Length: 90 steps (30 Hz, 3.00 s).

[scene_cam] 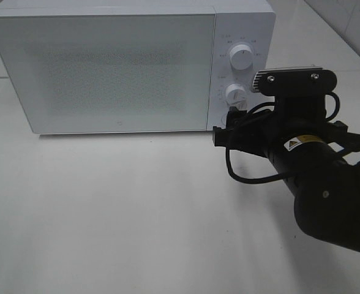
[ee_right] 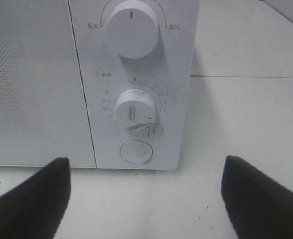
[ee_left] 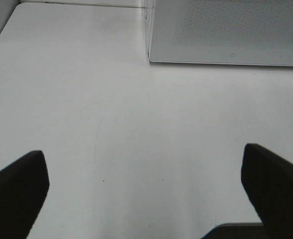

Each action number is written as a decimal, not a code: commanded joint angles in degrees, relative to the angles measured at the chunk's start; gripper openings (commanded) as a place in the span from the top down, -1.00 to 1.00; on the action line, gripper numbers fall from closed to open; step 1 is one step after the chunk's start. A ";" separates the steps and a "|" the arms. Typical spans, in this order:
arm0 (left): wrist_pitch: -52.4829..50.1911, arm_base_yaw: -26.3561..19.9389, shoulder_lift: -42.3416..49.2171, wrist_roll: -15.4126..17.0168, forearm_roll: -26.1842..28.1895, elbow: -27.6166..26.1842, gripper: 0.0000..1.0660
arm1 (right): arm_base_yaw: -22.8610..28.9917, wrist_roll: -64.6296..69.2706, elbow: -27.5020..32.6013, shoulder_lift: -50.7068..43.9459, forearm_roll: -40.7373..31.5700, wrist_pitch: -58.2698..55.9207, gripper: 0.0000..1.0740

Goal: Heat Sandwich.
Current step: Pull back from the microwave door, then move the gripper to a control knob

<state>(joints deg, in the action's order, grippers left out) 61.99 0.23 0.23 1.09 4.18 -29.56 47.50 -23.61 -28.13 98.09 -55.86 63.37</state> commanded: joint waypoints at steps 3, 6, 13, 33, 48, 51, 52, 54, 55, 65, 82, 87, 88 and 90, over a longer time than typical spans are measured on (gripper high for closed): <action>-0.57 -0.23 0.97 0.11 0.52 0.06 -0.83 | 0.00 0.29 -0.52 1.03 2.12 0.92 -0.41; -0.57 -0.23 0.97 0.11 0.52 0.06 -0.83 | -0.40 0.29 -2.01 3.95 2.64 1.60 -0.41; -0.57 -0.23 0.97 0.11 0.52 0.06 -0.83 | -3.15 3.72 -4.58 7.45 6.13 1.26 -0.41; -0.57 -0.23 0.97 0.11 0.52 0.06 -0.83 | -9.85 5.44 -15.93 16.67 12.38 2.01 -0.41; -0.57 -0.23 0.97 0.11 0.46 0.06 -0.83 | -11.34 5.61 -20.28 20.74 13.75 1.72 -0.41; -0.57 -0.23 0.97 0.11 0.46 0.06 -0.83 | -11.34 5.61 -20.28 20.74 13.75 1.83 -0.36; -0.57 -0.23 0.97 0.11 0.46 0.06 -0.83 | -11.34 5.61 -20.28 20.74 13.75 1.83 -0.36; -0.57 -0.23 0.97 0.11 0.46 0.06 -0.83 | -11.34 5.61 -20.28 20.74 13.75 1.83 -0.23; -0.57 -0.23 0.97 0.11 0.46 0.06 -0.83 | -11.34 5.61 -20.28 20.74 13.75 1.83 -0.15; -0.57 -0.23 0.97 0.11 0.46 0.06 -0.83 | -11.34 5.61 -20.28 20.74 13.52 1.78 0.81; -0.57 -0.23 0.97 0.11 0.46 0.06 -0.83 | -11.34 6.02 -20.28 20.74 13.46 1.55 0.80; -0.57 -0.23 0.97 0.11 0.46 0.06 -0.83 | -11.34 9.74 -20.28 20.74 13.41 1.60 0.78; -0.57 -0.23 0.97 0.11 0.46 0.06 -0.83 | -11.34 11.00 -20.28 20.74 13.41 1.60 0.78; -0.57 -0.23 0.97 0.11 0.46 0.06 -0.83 | -11.34 12.15 -20.28 20.74 13.41 1.60 0.78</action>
<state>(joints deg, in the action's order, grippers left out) 61.99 0.23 0.23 1.09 4.18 -29.56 36.10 -12.78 -47.96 118.95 -43.72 65.09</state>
